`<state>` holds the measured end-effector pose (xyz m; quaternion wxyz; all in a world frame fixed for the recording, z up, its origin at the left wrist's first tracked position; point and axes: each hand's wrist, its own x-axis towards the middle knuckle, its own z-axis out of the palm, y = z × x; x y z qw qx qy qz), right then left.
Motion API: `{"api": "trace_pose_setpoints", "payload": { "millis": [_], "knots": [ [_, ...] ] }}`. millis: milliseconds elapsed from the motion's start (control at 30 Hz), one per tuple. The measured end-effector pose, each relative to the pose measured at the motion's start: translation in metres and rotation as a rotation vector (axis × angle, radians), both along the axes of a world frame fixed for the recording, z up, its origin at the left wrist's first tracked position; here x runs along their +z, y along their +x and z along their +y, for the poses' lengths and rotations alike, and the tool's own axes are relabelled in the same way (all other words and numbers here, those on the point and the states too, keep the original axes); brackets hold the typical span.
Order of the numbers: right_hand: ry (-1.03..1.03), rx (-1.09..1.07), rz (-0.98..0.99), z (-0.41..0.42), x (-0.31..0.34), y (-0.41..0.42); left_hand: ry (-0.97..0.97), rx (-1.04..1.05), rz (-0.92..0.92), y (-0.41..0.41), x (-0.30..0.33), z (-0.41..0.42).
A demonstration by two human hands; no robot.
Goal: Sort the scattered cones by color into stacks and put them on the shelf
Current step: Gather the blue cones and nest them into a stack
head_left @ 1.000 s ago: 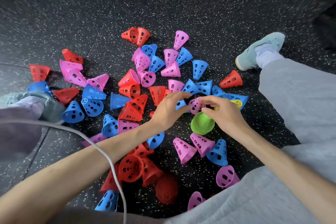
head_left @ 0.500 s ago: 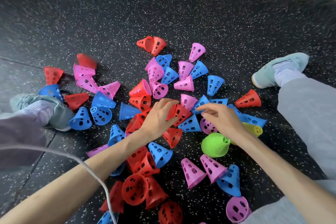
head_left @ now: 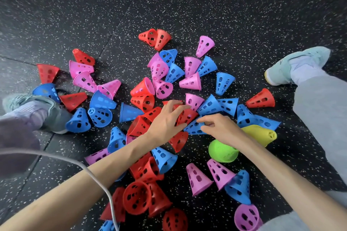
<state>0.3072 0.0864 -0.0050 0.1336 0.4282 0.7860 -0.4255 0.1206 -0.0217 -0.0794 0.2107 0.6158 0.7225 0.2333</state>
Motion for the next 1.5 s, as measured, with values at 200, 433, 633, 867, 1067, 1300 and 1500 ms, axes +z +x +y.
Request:
{"api": "trace_pose_setpoints", "payload": {
  "millis": [200,433,633,867,1067,1300,1500],
  "knots": [
    [-0.003,-0.069,0.065,0.005,0.005,-0.003,0.079,0.039,-0.056,0.006,0.007,-0.002],
    [0.068,-0.210,0.331,0.017,0.028,0.000,0.050,-0.004,-0.187,0.025,0.034,0.011],
    [0.029,-0.168,0.368,0.031,0.051,0.017,0.045,-0.015,-0.286,0.045,0.051,0.025],
    [-0.056,-0.055,0.388,0.060,0.084,0.044,0.107,0.007,-0.359,0.062,0.065,0.035],
    [0.160,-0.063,0.255,0.108,0.083,0.100,0.048,0.002,-0.268,0.061,0.044,0.029],
    [0.195,0.103,-0.188,0.141,0.041,0.141,-0.027,0.018,-0.262,0.063,0.028,0.027],
    [0.073,0.145,-0.306,0.141,0.012,0.143,-0.078,-0.062,-0.209,0.066,0.035,0.031]
  ]
}}
